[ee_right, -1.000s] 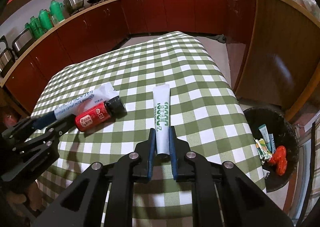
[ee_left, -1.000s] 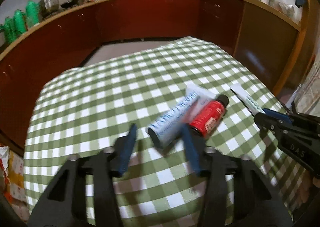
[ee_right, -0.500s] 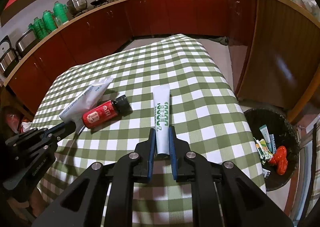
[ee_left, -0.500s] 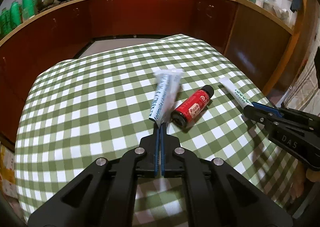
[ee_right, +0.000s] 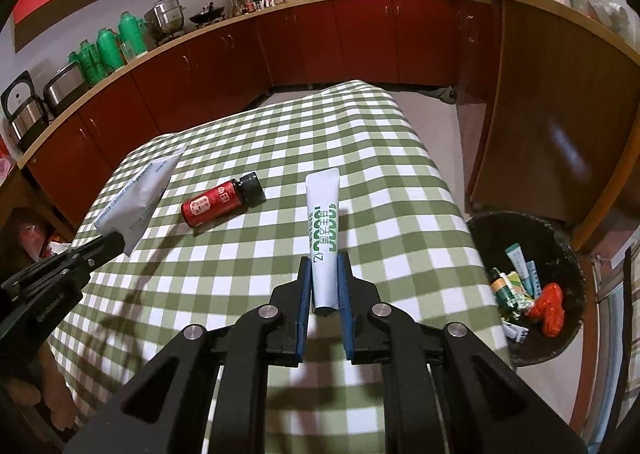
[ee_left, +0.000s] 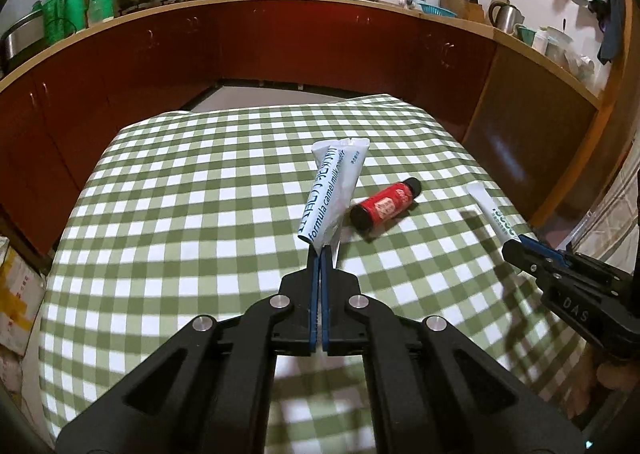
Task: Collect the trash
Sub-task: 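Carry the milk-powder tube with the left tool while the right tool carries the toothpaste tube to the bin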
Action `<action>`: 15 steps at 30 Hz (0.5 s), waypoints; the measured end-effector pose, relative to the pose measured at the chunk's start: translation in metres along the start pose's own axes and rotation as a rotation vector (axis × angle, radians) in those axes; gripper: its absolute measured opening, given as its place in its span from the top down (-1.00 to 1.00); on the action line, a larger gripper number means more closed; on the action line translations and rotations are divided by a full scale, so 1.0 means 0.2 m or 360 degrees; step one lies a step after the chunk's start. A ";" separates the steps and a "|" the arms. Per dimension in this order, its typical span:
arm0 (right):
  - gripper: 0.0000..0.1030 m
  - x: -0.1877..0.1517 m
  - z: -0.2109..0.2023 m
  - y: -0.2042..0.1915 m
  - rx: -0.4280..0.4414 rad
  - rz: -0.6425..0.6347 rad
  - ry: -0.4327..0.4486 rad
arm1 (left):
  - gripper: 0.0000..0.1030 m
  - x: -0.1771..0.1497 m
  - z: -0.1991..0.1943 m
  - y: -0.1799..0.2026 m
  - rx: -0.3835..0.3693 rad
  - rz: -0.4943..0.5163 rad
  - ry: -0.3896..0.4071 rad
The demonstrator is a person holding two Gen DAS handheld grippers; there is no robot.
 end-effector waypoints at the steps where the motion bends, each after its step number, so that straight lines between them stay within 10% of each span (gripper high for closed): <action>1: 0.73 0.00 -0.01 0.01 0.0002 0.0001 0.0009 | 0.98 0.00 -0.02 0.02 -0.0006 -0.0010 0.0004; 15: 0.73 0.06 -0.25 0.32 -0.0098 0.0051 0.0194 | 0.98 0.11 -0.11 0.43 -0.0123 0.0033 0.0099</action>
Point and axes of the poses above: each gripper's, at about its wrist camera, not at the fingertips, and z roughly the way its jaws point, y to its right, x to its top, the point moved 4 cm from there along z, roughly the way its jaws point, and after that the axes turned 12 degrees about z, right-handed, at the moved point
